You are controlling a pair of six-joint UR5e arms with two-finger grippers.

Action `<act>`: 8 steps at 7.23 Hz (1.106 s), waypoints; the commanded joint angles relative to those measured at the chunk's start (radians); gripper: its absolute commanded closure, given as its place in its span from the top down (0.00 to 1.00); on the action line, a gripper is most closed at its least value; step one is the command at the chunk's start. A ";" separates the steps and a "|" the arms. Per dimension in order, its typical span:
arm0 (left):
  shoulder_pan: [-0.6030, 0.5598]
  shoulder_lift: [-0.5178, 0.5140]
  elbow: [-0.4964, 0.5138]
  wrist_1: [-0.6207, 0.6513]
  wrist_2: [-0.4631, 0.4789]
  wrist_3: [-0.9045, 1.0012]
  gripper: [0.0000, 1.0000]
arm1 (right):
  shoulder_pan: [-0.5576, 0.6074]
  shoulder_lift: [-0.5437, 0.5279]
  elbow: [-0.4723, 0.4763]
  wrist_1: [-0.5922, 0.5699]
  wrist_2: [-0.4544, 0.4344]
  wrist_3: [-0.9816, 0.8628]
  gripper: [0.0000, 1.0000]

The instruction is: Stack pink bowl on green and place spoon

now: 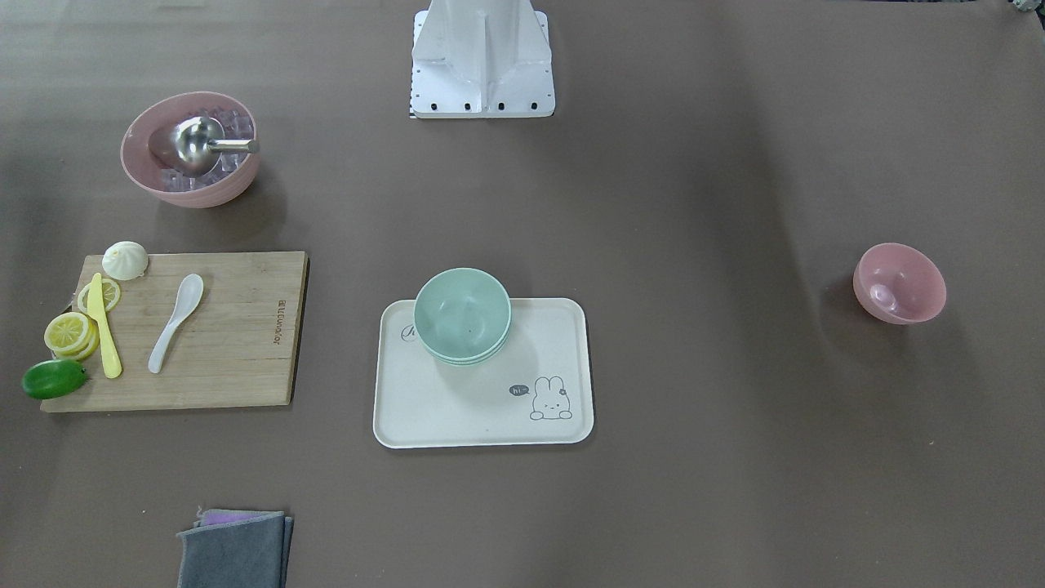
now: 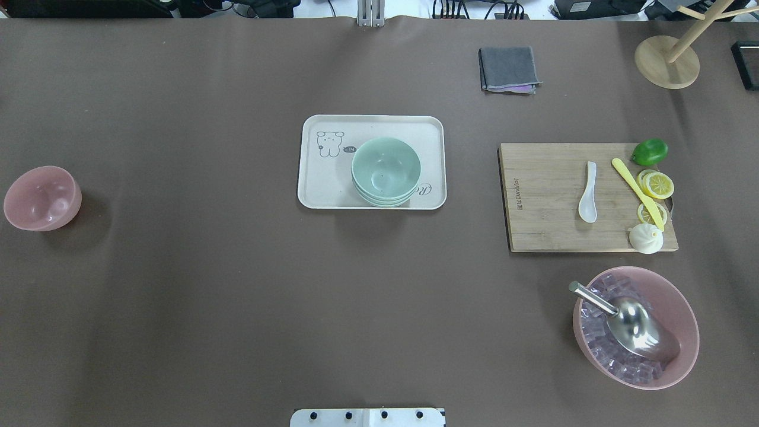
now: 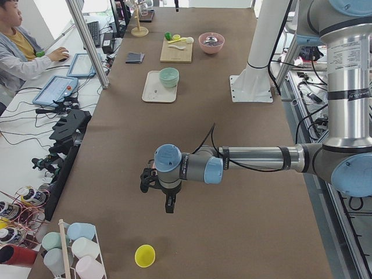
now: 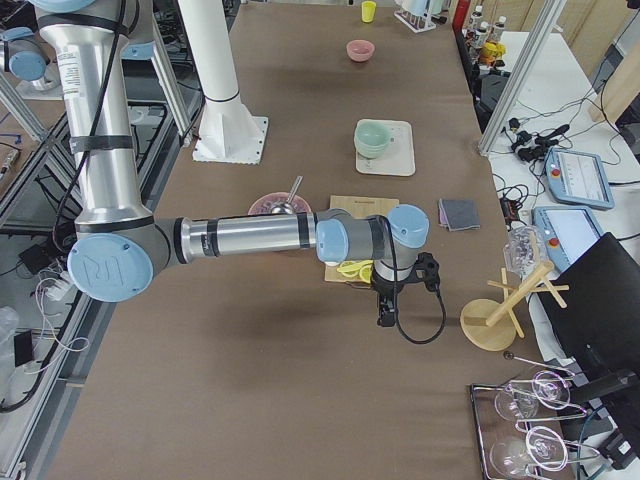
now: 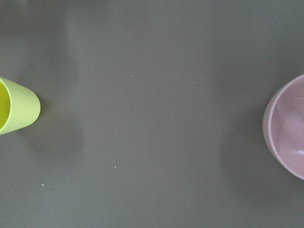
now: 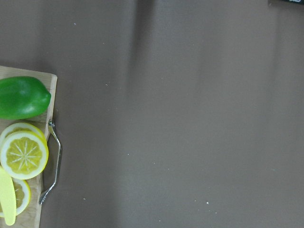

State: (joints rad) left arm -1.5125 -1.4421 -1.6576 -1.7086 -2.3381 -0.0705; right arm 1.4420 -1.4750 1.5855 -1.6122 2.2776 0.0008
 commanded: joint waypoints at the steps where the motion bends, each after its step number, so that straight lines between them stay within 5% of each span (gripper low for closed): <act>1: 0.000 0.003 -0.010 -0.009 -0.001 0.000 0.98 | 0.000 0.001 0.001 0.000 0.000 0.001 1.00; 8: -0.002 0.014 -0.045 -0.089 0.003 -0.061 0.98 | 0.000 0.002 0.001 -0.002 0.002 0.002 1.00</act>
State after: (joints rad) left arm -1.5141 -1.4317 -1.6971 -1.7953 -2.3335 -0.0901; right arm 1.4419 -1.4727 1.5857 -1.6129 2.2790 0.0025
